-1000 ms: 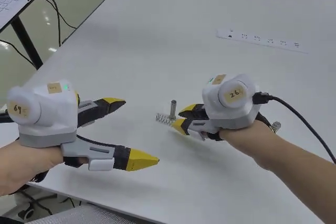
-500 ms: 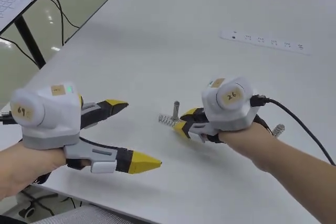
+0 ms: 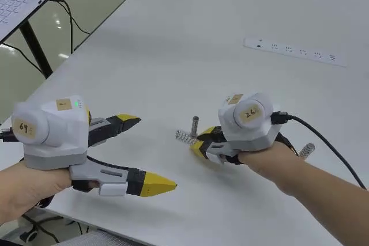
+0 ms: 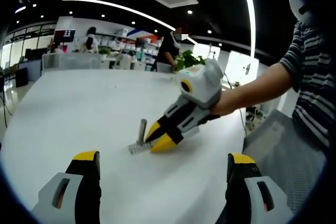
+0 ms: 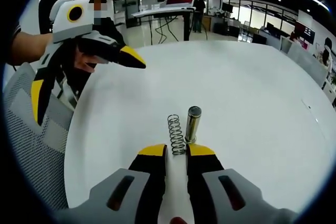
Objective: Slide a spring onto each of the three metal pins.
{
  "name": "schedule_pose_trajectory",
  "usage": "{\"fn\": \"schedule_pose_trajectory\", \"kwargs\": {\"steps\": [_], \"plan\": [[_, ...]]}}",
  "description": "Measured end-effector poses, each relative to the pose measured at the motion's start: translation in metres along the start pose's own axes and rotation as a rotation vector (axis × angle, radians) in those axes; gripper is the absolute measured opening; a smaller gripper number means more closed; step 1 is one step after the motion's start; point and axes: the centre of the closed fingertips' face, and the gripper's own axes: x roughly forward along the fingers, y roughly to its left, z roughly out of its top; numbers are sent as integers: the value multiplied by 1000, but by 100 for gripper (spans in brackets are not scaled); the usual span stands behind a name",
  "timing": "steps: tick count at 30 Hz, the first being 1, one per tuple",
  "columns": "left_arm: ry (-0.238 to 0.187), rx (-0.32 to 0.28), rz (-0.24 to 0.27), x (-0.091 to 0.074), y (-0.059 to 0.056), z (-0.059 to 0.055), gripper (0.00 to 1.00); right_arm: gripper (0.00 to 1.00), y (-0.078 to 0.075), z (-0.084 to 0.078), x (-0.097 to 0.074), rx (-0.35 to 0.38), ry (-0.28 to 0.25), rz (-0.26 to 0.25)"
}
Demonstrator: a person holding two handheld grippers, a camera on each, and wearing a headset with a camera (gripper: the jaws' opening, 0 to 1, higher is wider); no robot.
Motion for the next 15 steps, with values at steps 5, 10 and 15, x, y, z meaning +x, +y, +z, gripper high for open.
{"fn": "schedule_pose_trajectory", "kwargs": {"steps": [5,10,15], "plan": [[-2,-3,0,0,0,-1,98,11,1,1,2,-1,2,-1],[-3,-6,2,1,0,-1,98,8,1,1,3,-13,-2,0],[-1,-7,0,1,0,-2,98,8,4,2,1,-48,-5,5]]}}
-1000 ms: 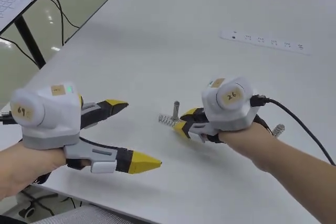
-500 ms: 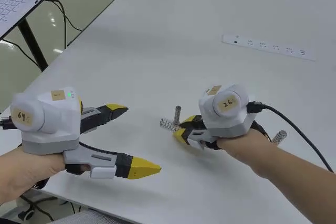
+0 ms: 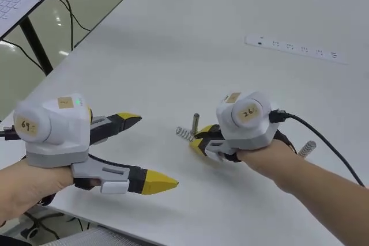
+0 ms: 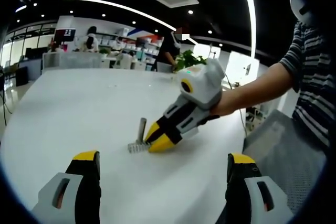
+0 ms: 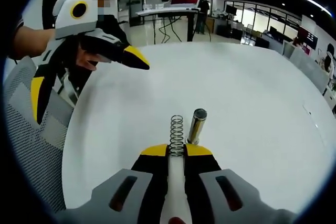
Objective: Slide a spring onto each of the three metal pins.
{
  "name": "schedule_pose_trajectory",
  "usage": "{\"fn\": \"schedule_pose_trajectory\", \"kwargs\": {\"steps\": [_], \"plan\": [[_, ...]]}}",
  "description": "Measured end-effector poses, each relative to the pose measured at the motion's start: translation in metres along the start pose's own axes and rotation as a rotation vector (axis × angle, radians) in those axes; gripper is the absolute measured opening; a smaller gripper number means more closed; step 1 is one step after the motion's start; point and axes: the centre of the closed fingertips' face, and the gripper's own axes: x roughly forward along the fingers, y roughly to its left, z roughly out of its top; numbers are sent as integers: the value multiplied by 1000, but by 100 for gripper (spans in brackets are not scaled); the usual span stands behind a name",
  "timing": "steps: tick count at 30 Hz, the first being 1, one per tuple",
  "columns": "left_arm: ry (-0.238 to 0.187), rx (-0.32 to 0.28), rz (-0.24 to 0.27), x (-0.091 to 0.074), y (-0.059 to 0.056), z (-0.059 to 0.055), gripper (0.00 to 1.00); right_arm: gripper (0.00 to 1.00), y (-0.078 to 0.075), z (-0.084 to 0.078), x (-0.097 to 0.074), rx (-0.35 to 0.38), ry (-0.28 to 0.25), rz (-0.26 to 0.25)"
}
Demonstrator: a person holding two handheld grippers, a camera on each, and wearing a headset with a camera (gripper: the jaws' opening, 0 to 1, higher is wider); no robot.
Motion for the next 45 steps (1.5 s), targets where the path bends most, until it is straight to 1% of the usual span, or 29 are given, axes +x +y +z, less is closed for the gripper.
{"fn": "schedule_pose_trajectory", "kwargs": {"steps": [4,12,22,28,32,38,42,45], "plan": [[0,2,-3,1,-1,1,98,7,7,1,-4,-2,-6,32],[3,14,-20,6,-6,6,97,7,7,2,-21,-12,-29,26],[9,33,-45,14,-13,11,97,7,11,3,-51,-47,-53,34],[17,41,-61,17,-18,11,97,7,12,-1,-66,-49,-60,25],[16,40,-69,18,-20,11,97,7,15,-5,-76,-62,-60,31],[30,43,-96,20,-27,9,96,7,18,-14,-86,-88,-50,42],[37,40,-110,23,-30,8,94,7,18,-18,-92,-89,-48,46],[44,41,-127,25,-35,7,94,7,20,-21,-96,-106,-38,52]]}}
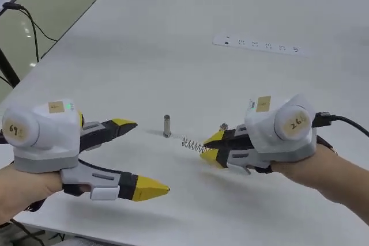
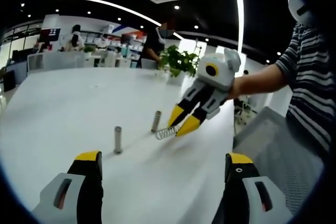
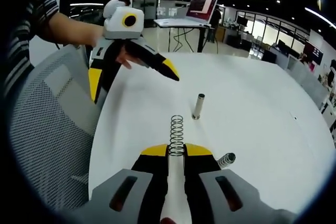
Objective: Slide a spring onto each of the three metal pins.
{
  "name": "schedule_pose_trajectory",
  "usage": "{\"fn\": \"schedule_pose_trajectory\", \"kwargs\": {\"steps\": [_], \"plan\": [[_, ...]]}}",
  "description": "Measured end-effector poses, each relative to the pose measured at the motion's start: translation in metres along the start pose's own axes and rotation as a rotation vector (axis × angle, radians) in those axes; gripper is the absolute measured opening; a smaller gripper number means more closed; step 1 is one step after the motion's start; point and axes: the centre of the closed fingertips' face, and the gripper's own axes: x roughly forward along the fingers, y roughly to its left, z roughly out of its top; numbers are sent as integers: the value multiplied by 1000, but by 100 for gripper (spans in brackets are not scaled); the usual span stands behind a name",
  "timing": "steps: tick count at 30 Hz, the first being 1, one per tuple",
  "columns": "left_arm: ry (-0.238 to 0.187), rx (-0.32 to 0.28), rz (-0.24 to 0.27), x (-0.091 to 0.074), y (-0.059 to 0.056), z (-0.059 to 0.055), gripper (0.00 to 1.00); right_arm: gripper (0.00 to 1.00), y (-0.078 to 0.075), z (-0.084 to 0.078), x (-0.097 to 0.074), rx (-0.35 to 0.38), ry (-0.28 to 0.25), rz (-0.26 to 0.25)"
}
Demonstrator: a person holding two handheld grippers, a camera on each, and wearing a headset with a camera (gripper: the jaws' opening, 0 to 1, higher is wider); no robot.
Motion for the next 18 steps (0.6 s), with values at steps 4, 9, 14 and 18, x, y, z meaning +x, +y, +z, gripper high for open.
{"fn": "schedule_pose_trajectory", "kwargs": {"steps": [4,9,14,18], "plan": [[7,5,-21,3,-3,1,93,7,3,-4,-5,-30,3,14],[12,7,-39,6,-6,3,90,7,4,-10,-11,-65,12,26],[30,6,-65,11,-10,1,86,7,6,-11,-16,-98,15,38],[42,11,-105,17,-17,2,79,7,10,-11,-18,-124,17,57]]}}
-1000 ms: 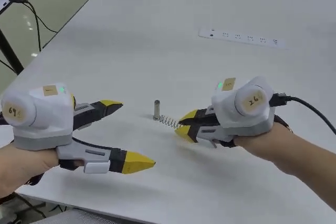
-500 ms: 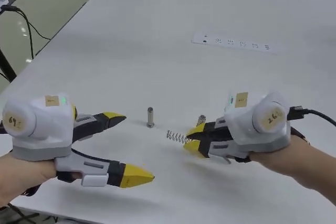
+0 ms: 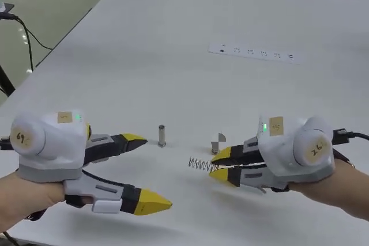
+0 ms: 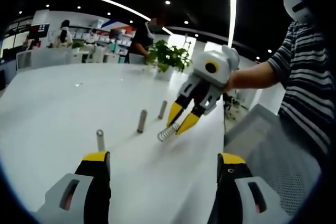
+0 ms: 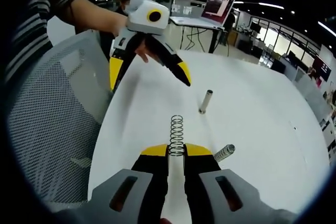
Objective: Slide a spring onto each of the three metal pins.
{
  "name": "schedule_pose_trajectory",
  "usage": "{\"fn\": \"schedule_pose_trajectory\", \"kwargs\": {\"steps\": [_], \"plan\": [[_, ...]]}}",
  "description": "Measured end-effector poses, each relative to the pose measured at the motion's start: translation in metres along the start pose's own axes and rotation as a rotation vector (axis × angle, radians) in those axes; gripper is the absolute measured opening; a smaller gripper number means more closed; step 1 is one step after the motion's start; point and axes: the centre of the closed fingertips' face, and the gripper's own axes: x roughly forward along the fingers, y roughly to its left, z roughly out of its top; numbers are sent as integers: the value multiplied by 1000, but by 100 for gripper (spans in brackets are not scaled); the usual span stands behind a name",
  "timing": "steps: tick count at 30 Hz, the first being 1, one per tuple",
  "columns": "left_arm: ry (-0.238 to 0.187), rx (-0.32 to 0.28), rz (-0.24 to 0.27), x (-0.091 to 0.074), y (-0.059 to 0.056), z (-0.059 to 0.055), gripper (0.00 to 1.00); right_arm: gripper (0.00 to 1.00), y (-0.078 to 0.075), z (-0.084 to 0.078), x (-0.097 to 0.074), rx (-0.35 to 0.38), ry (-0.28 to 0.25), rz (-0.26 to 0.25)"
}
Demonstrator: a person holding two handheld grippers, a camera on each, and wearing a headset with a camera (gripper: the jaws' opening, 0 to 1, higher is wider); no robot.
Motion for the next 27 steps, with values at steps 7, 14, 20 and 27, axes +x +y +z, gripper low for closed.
{"fn": "schedule_pose_trajectory", "kwargs": {"steps": [7,14,20,27], "plan": [[16,24,-59,14,-8,6,68,7,7,1,-4,-39,3,14],[26,43,-97,25,-12,10,57,7,10,5,-10,-65,1,12],[30,48,-117,34,-14,11,38,7,11,8,-12,-71,-8,6],[13,57,-133,43,-19,16,35,7,14,10,-15,-79,-10,12]]}}
